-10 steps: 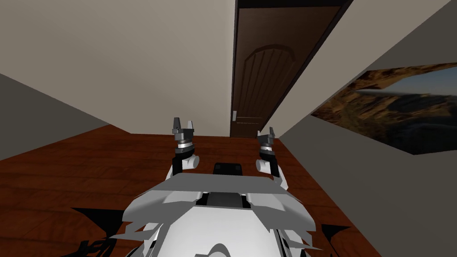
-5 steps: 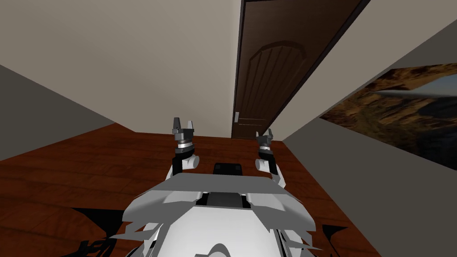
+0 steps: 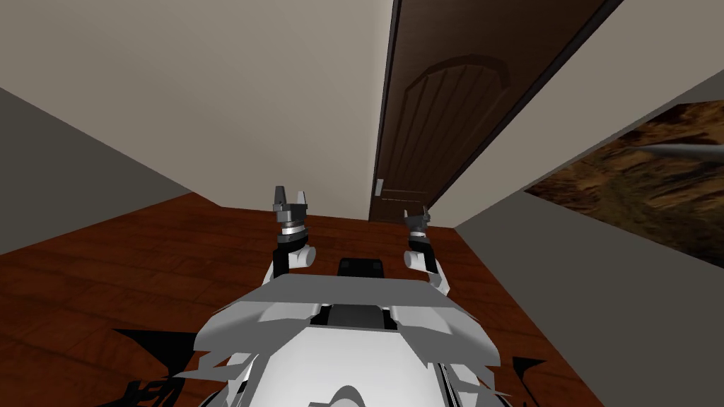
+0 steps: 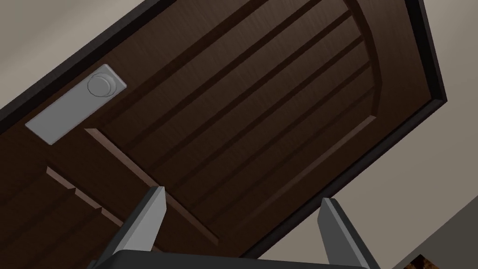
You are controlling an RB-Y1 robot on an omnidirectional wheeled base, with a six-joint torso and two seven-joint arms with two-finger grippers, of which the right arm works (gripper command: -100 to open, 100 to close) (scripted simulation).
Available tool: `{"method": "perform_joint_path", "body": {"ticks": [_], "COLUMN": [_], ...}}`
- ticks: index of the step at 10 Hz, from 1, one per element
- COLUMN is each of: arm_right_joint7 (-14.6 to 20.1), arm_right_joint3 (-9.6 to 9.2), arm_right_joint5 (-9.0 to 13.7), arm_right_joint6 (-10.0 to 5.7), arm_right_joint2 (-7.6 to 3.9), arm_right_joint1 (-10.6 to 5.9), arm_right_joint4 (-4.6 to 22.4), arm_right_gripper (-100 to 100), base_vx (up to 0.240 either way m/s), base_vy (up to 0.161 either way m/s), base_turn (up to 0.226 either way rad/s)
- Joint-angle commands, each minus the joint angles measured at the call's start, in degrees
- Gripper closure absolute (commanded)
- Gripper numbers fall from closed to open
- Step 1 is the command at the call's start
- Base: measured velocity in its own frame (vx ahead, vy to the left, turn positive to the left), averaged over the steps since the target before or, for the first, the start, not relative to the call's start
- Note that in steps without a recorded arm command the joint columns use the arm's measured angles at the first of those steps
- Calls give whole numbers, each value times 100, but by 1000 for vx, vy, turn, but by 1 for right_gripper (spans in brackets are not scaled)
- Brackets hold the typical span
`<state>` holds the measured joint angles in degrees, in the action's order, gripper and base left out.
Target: Pull the door open
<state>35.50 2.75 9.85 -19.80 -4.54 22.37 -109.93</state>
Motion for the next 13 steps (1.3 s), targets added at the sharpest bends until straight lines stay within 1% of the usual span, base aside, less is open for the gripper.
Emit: {"method": "perform_joint_path", "body": {"ticks": [1,6,13], "arm_right_joint7": [239,939,1870], "arm_right_joint3": [7,54,116], "arm_right_joint5": [76,320,645], "arm_right_joint6": [9,67,143], "arm_right_joint2": [-3,-27,-32], "arm_right_joint1": [-59,-252,-508], "arm_right_joint4": [159,626,1247], "arm_right_gripper": [-100,-100,-100], "base_vx": [104,106,105], "base_vy": [16,16,12], "base_turn": [75,74,67]}}
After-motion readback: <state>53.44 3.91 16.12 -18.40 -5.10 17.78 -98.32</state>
